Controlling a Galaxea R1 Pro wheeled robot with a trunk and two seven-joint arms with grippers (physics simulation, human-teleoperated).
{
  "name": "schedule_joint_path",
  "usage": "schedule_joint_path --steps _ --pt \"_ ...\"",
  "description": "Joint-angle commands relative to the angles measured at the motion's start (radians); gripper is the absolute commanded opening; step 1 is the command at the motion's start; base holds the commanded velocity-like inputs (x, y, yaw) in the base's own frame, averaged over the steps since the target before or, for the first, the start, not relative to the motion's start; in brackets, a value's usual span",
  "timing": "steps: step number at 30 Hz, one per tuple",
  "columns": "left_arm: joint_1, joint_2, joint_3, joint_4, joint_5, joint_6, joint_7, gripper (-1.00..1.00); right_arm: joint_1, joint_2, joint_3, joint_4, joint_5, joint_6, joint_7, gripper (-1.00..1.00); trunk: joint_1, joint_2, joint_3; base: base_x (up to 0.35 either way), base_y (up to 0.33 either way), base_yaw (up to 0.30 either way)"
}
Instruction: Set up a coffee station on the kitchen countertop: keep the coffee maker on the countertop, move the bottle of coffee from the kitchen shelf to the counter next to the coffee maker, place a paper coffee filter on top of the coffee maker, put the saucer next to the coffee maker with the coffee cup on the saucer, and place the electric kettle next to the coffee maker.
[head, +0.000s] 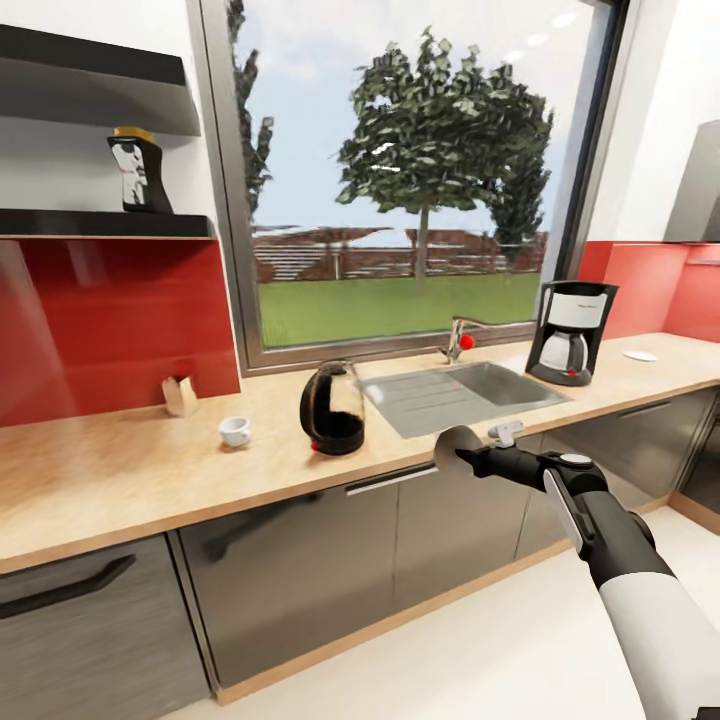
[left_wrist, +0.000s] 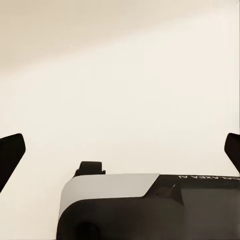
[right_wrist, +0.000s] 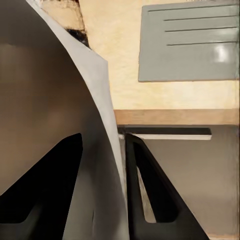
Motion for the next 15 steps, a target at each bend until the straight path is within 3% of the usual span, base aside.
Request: schedule_joint_path --steps 1,5,8,10,15 --pt "0.0 -0.001 0.003 -0.002 0.001 -0.001 0.001 1.0 0.0 0.0 -0.001 -0.001 -0.002 0.007 0.003 -1.0 0.0 -0.001 -0.001 0.161 -0.226 0.0" --pt "0.0 0.033 0.009 0.039 0.0 -0.007 -0.003 1.0 0.0 0.0 0.0 -0.001 -0.002 0.007 0.003 -1.0 0.0 -0.001 -0.001 0.02 -0.027 0.0" --pt "0.0 0.068 0.014 0.123 0.021 -0.035 -0.007 1.0 0.0 0.0 0.0 -0.001 -0.002 0.007 0.003 -1.0 0.0 -0.001 -0.001 0.006 -0.008 0.0" --pt "0.0 0.077 0.022 0.177 0.053 -0.078 -0.01 1.0 0.0 0.0 -0.001 -0.001 -0.002 0.007 0.003 -1.0 0.0 -0.001 -0.001 0.002 -0.003 0.0" --pt "0.0 0.084 0.029 0.233 0.089 -0.129 -0.013 1.0 0.0 0.0 -0.002 -0.001 -0.002 0.007 0.003 -1.0 0.0 -0.001 -0.001 0.001 -0.001 0.0"
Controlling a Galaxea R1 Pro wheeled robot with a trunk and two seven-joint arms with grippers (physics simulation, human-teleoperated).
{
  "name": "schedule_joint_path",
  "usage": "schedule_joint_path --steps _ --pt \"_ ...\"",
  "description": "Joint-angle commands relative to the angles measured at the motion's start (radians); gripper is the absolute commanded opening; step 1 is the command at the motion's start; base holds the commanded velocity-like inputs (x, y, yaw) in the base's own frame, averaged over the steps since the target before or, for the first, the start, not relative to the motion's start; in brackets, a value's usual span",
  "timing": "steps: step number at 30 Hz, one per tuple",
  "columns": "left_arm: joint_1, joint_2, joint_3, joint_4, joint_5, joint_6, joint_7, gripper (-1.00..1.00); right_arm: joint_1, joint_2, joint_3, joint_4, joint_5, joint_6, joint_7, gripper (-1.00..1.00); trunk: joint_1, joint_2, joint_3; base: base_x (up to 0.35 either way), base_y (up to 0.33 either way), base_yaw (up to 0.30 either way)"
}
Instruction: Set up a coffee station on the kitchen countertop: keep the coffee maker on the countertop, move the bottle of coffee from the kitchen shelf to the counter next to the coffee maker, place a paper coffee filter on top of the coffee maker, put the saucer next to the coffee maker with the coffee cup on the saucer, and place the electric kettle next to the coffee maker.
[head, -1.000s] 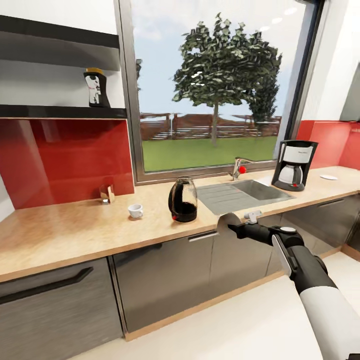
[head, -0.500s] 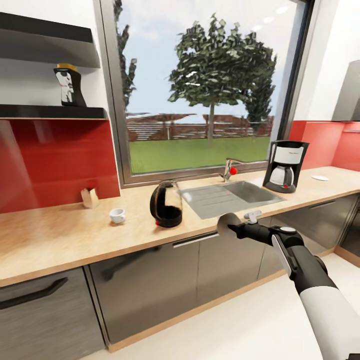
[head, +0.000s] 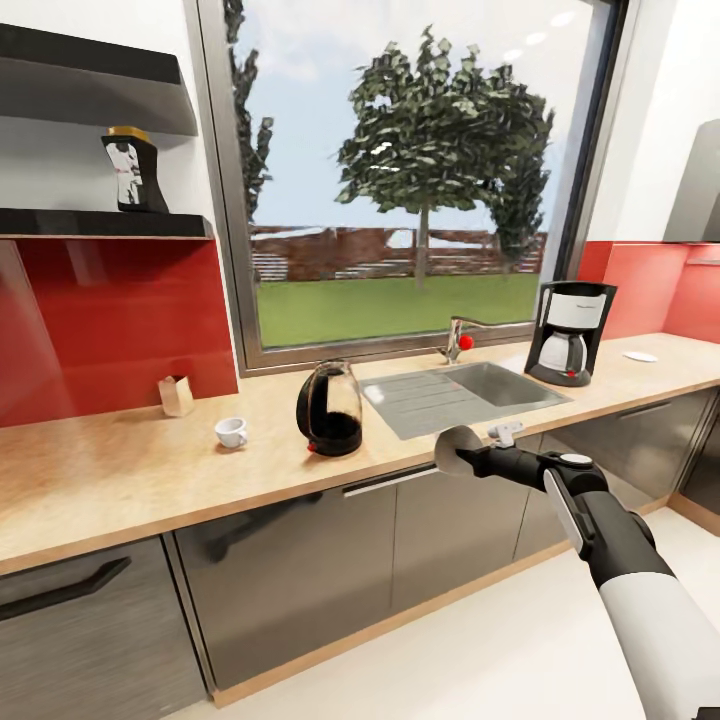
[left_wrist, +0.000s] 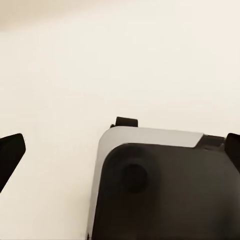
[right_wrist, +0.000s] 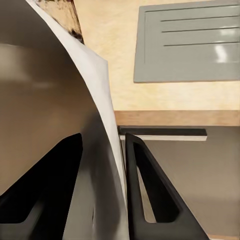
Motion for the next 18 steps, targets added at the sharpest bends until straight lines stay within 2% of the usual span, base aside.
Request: schedule_joint_path --steps 1,6,15,18 --pt "0.0 0.0 0.001 0.004 0.013 -0.006 -0.001 1.0 -0.001 0.0 -0.002 -0.002 -0.002 0.008 0.003 -1.0 0.0 -0.001 -0.001 0.0 0.0 0.0" --pt "0.001 0.0 0.002 0.01 0.019 -0.013 0.0 1.0 -0.001 -0.001 -0.005 -0.002 -0.003 0.008 0.003 -1.0 0.0 -0.001 -0.001 0.037 -0.02 0.0" --pt "0.0 0.0 0.014 0.012 0.021 -0.015 0.0 1.0 -0.001 -0.001 -0.016 -0.003 -0.002 0.017 0.003 -1.0 0.0 -0.001 -0.001 0.229 -0.157 0.0" --pt "0.001 -0.001 0.017 0.012 0.021 -0.015 0.0 1.0 -0.001 -0.001 -0.016 -0.003 -0.002 0.018 0.004 -1.0 0.0 -0.001 0.0 0.038 -0.026 -0.167"
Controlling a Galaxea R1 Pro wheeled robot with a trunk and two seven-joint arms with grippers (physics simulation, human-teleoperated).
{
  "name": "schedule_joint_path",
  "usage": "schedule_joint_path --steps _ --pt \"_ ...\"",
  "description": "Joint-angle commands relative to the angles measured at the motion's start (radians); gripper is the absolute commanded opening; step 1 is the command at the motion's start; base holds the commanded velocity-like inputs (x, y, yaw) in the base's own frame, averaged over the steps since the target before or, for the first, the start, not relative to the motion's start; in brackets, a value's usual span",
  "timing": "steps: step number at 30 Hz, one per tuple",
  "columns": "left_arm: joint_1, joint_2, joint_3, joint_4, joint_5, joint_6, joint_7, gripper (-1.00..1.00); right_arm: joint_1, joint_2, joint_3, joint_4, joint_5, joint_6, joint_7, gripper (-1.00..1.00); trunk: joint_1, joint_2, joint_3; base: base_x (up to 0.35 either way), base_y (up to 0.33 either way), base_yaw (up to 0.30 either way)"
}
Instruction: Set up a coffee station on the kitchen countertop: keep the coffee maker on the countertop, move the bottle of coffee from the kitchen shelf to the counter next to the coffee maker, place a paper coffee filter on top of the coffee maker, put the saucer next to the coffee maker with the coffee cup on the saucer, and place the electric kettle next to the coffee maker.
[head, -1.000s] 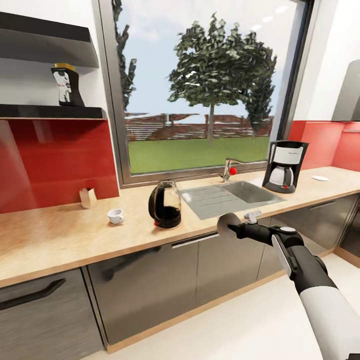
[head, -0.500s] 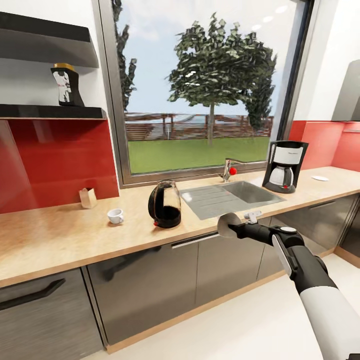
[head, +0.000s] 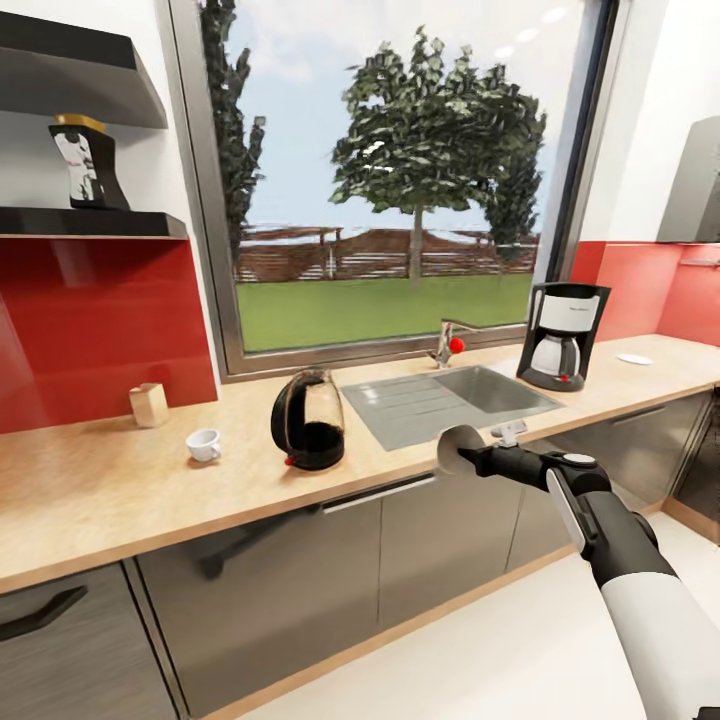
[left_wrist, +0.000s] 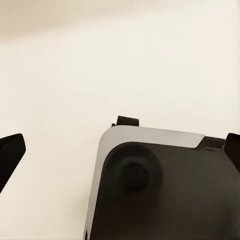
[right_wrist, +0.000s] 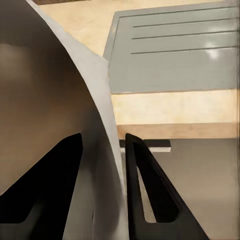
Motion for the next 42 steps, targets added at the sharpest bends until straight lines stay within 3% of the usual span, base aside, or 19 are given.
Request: schedule_joint_path --steps 1,22,42 --pt "0.001 0.0 0.0 -0.002 0.009 -0.001 -0.001 1.0 -0.001 0.0 -0.002 -0.001 -0.002 0.008 0.003 -1.0 0.0 -0.001 -0.001 0.018 -0.012 -0.088" --pt "0.0 -0.001 0.0 -0.002 0.009 -0.001 -0.001 1.0 -0.001 0.0 -0.002 -0.001 -0.001 0.009 0.003 -1.0 0.0 -0.001 0.0 0.06 -0.074 -0.019" --pt "0.0 -0.001 0.0 -0.001 0.009 -0.001 -0.001 1.0 -0.001 0.0 -0.002 -0.001 -0.001 0.009 0.002 -1.0 0.0 -0.001 0.0 0.007 -0.009 -0.253"
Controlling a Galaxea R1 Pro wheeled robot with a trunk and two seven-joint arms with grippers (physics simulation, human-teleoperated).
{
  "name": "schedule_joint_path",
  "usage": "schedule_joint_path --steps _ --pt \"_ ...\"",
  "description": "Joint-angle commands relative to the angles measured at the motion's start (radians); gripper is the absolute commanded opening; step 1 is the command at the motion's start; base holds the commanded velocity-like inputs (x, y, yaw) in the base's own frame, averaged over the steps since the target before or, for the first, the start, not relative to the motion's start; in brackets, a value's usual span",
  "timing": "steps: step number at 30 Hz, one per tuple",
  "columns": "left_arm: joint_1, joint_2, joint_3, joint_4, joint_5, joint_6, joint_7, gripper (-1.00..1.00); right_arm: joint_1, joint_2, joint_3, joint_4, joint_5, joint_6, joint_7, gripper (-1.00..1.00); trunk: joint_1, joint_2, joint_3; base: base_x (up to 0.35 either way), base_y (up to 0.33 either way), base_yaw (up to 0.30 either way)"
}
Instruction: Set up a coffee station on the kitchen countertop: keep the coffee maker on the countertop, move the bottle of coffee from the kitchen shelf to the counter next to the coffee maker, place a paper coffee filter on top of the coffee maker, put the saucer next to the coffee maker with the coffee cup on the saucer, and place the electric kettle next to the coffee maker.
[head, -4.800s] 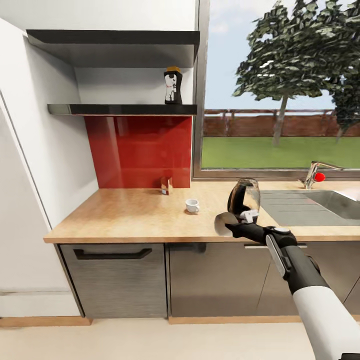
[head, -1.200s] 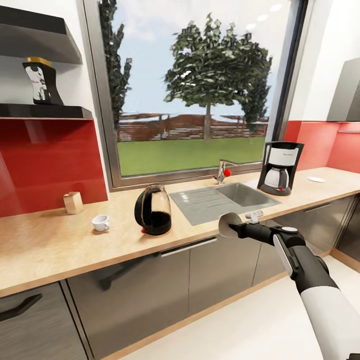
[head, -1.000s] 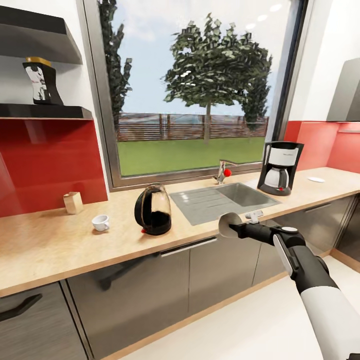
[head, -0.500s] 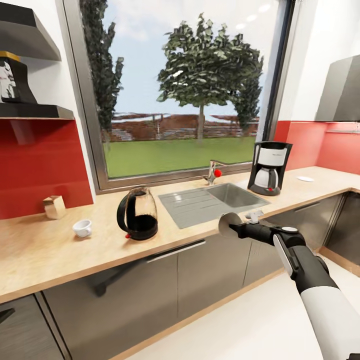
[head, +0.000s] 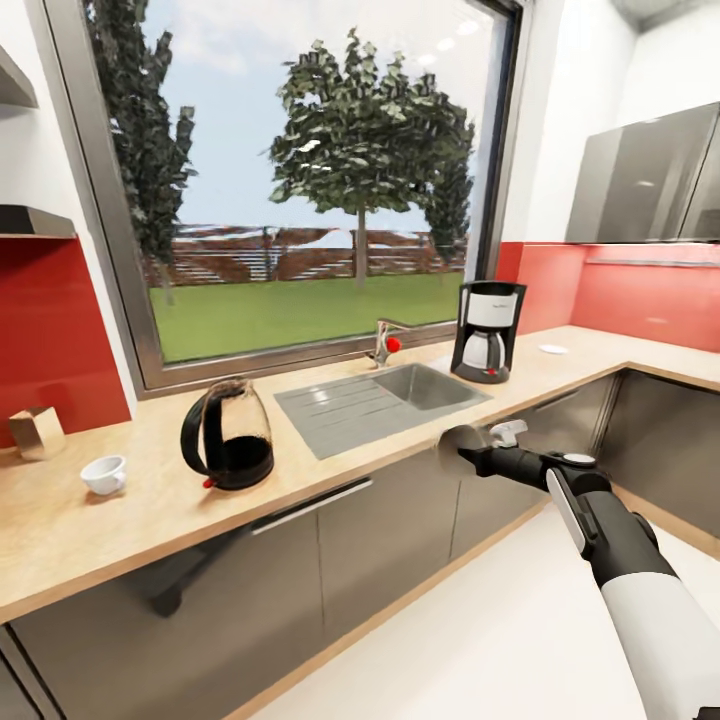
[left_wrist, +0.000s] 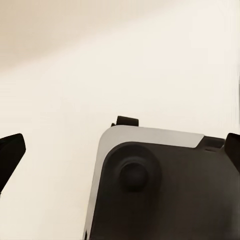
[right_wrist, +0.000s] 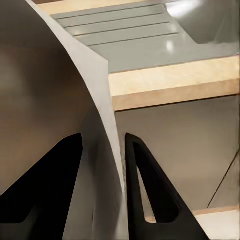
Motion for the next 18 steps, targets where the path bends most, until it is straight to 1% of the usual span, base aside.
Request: schedule_joint_path --steps 1,4,6,18 --pt "0.001 0.0 0.0 -0.002 0.009 -0.001 -0.001 1.0 -0.001 0.0 -0.002 -0.001 -0.002 0.008 0.003 -1.0 0.0 -0.001 -0.001 0.0 0.0 -0.277" --pt "0.001 0.0 0.0 -0.002 0.009 -0.001 -0.001 1.0 -0.001 0.0 -0.002 -0.001 -0.002 0.008 0.003 -1.0 0.0 -0.001 -0.001 0.014 -0.007 -0.244" --pt "0.001 0.0 0.0 -0.002 0.009 -0.001 0.0 1.0 -0.001 0.0 -0.002 -0.001 -0.002 0.008 0.003 -1.0 0.0 -0.001 -0.001 0.106 -0.094 -0.104" --pt "0.001 0.0 0.0 -0.002 0.009 -0.001 0.002 1.0 -0.001 0.0 -0.002 -0.001 -0.002 0.007 0.003 -1.0 0.0 -0.001 -0.001 0.217 -0.204 -0.007"
